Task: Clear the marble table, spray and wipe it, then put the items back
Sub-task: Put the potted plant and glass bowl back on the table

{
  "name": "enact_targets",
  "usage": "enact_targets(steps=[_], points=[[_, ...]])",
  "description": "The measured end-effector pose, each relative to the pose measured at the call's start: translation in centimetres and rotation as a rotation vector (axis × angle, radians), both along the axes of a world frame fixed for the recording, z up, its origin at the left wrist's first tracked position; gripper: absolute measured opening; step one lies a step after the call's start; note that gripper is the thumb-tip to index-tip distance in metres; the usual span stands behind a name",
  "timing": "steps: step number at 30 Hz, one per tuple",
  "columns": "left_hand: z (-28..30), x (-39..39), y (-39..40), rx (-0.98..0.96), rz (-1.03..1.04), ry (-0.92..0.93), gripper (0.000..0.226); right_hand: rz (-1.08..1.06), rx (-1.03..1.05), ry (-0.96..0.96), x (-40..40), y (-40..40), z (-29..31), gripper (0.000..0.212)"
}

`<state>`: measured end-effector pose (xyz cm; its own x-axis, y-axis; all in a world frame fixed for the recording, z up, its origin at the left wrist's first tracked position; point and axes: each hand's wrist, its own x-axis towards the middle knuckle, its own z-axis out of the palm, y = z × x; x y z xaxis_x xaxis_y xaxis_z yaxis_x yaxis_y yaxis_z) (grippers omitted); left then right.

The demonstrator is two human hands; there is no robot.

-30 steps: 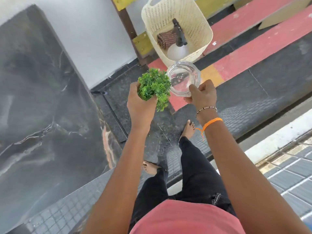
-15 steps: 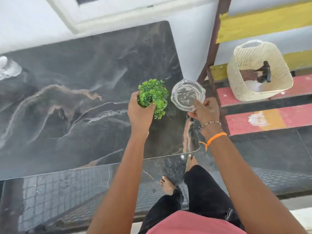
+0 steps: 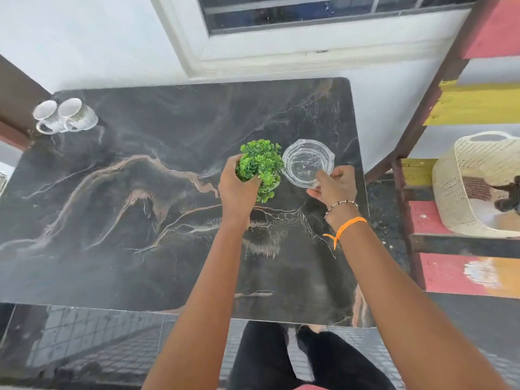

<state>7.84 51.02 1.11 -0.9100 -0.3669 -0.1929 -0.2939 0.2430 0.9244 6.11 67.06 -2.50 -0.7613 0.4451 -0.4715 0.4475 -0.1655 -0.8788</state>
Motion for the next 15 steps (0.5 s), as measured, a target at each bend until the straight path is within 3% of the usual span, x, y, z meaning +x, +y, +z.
enact_targets(steps=[15], points=[[-2.2, -19.7, -4.2, -0.034, -0.180, 0.002, 0.045, -0.228, -0.015, -0.042, -15.8, -5.2, -2.5, 0.029]])
